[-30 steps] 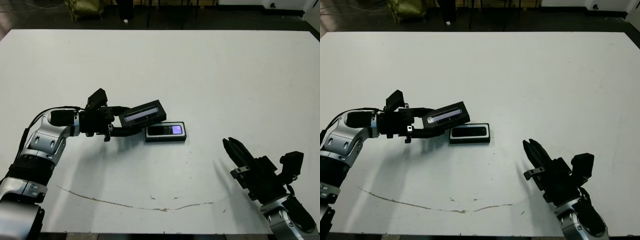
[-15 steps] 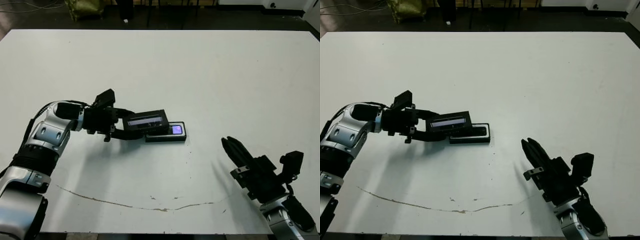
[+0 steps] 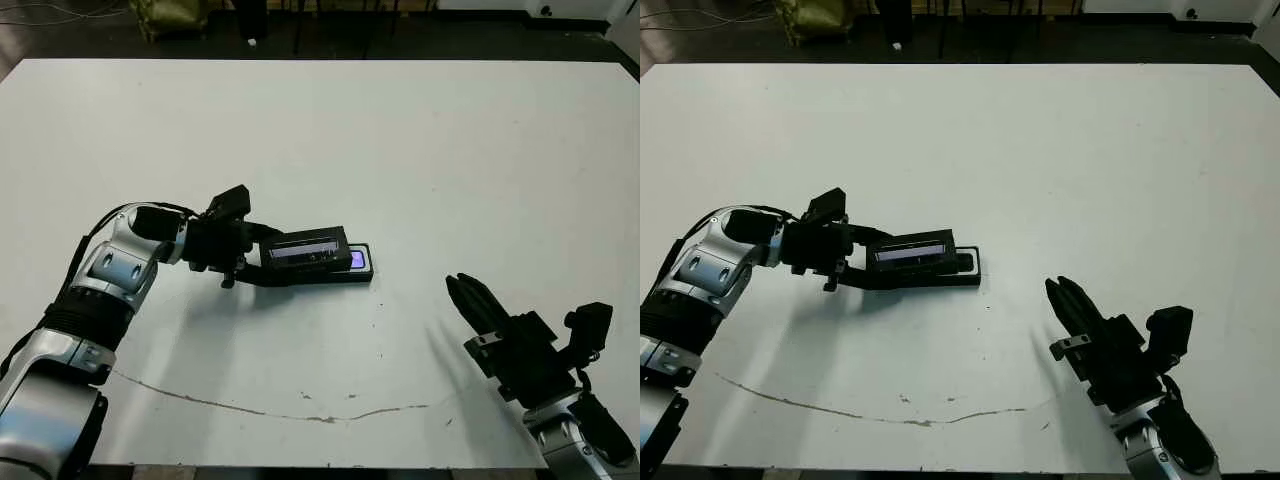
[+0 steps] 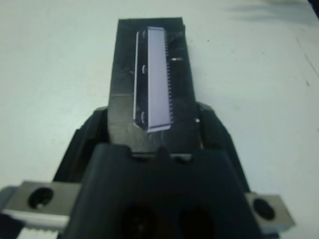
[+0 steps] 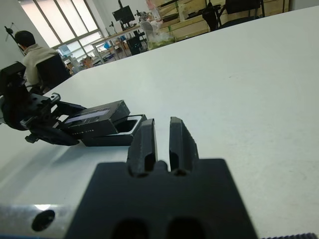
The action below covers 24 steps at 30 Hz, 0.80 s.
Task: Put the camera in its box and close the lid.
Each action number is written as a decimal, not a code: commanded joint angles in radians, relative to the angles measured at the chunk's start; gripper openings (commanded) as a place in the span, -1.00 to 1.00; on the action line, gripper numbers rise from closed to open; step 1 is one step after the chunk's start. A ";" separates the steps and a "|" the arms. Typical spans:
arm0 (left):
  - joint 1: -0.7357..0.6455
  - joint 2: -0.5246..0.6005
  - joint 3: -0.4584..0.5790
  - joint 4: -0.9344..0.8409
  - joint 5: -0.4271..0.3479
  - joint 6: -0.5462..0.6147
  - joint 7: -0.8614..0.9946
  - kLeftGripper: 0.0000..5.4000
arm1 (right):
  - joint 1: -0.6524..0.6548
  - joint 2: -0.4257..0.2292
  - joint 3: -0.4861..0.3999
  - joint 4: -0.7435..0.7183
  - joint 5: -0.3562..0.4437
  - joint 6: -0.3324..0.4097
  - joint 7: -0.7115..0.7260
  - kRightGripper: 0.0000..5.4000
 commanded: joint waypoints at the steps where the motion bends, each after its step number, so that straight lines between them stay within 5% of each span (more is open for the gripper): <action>1: 0.001 -0.017 -0.031 0.036 0.038 0.002 0.000 -0.10 | 0.012 -0.013 -0.014 0.019 0.011 0.003 0.017 -1.00; 24: -0.099 -0.071 -0.081 0.198 0.169 -0.151 0.041 -0.10 | 0.020 -0.036 -0.032 -0.005 0.022 0.032 0.011 -1.00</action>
